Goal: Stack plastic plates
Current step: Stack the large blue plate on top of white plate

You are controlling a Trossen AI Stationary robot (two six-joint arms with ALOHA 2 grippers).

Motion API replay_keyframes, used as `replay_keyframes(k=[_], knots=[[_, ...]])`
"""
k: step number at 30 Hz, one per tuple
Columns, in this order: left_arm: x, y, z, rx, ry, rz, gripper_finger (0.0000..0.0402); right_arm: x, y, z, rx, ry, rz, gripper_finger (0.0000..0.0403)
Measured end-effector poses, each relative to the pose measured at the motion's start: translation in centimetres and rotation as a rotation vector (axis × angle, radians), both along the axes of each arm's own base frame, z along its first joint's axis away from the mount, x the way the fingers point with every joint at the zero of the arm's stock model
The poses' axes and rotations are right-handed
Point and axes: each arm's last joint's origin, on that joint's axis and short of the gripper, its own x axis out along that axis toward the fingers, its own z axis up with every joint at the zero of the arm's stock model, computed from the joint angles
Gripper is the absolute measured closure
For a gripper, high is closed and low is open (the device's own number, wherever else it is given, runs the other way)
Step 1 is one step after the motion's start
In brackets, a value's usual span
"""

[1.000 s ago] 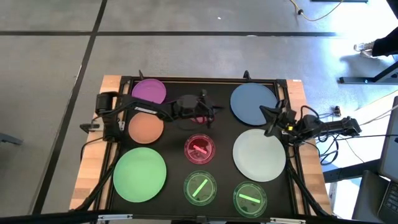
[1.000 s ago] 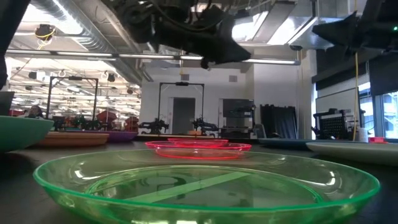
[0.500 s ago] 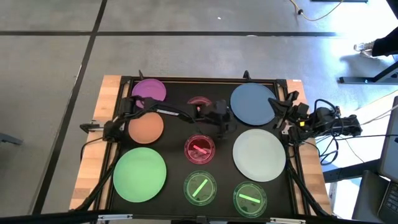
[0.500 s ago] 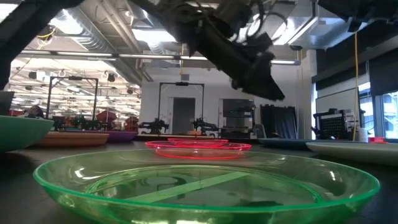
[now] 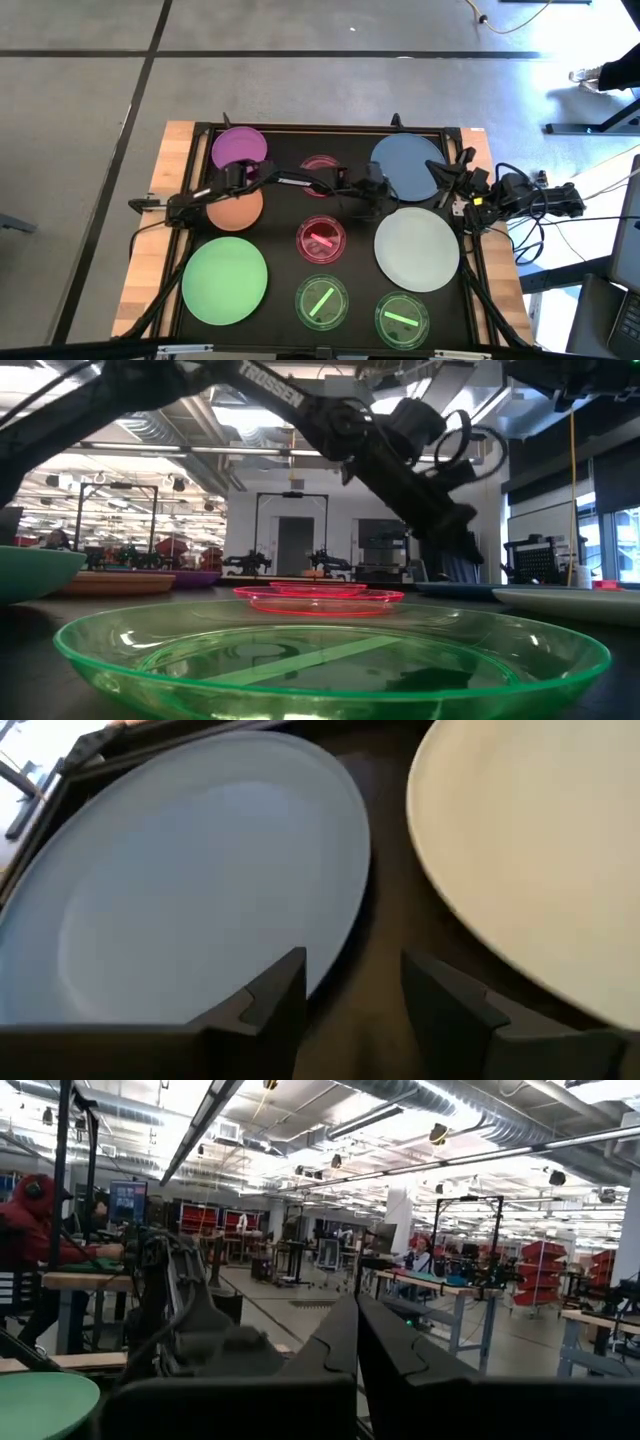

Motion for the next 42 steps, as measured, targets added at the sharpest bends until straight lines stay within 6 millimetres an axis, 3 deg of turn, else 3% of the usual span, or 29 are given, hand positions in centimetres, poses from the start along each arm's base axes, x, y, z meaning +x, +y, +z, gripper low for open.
replay_keyframes(k=[9,19,25,42], knots=[[0.3,2.2,-2.0,0.010,-0.010,0.024,0.0243,-0.1,0.0,0.2,-0.097,0.016,-0.039,0.0400],[-0.3,4.8,-2.5,-0.027,-0.010,0.036,0.0243,-0.2,0.0,0.4,-0.124,0.009,-0.053,0.0400],[0.0,4.3,-4.6,-0.042,0.021,-0.016,0.0243,-0.2,0.0,0.4,-0.118,0.010,-0.050,0.0400],[-0.2,4.0,-4.9,-0.049,0.059,-0.021,0.0244,-0.1,0.0,0.2,-0.127,0.032,-0.051,0.0400]])
